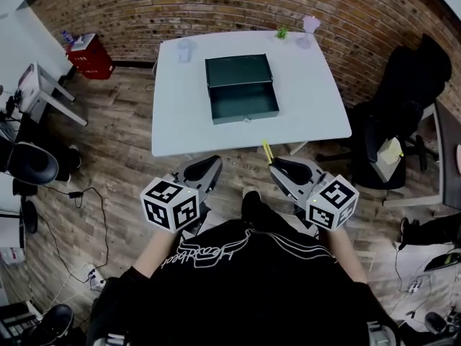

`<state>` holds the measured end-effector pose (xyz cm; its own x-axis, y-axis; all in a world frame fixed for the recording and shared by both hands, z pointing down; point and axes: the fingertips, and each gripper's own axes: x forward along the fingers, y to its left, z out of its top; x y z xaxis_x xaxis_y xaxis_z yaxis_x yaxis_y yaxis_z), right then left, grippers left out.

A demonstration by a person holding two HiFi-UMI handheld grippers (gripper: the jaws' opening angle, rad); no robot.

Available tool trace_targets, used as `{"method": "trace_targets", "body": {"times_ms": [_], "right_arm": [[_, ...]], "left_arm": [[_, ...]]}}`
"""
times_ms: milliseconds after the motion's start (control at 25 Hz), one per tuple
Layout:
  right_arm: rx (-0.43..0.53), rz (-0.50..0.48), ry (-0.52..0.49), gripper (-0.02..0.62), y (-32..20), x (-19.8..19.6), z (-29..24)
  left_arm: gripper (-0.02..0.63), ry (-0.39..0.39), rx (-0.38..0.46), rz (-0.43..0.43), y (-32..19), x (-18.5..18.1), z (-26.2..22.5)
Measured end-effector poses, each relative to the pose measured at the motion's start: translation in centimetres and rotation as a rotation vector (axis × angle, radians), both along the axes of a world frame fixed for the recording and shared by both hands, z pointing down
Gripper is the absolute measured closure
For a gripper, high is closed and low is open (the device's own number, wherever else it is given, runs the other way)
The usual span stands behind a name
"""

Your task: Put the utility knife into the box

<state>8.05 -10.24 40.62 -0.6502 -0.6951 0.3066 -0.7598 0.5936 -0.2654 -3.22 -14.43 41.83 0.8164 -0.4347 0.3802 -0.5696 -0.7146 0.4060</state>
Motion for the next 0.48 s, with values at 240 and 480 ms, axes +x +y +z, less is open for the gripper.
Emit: {"method": "trace_targets", "body": {"times_ms": [240, 480], "right_arm": [[-0.008, -0.032, 0.018, 0.528, -4.5, 1.1, 0.9], [-0.014, -0.065, 0.073, 0.528, -10.5, 2.3, 2.0]], "left_arm": [[0.572, -0.016, -0.012, -0.055, -3.1, -0.2, 0.4], [0.572, -0.037, -0.035, -0.126, -6.8, -0.9, 1.0]]}}
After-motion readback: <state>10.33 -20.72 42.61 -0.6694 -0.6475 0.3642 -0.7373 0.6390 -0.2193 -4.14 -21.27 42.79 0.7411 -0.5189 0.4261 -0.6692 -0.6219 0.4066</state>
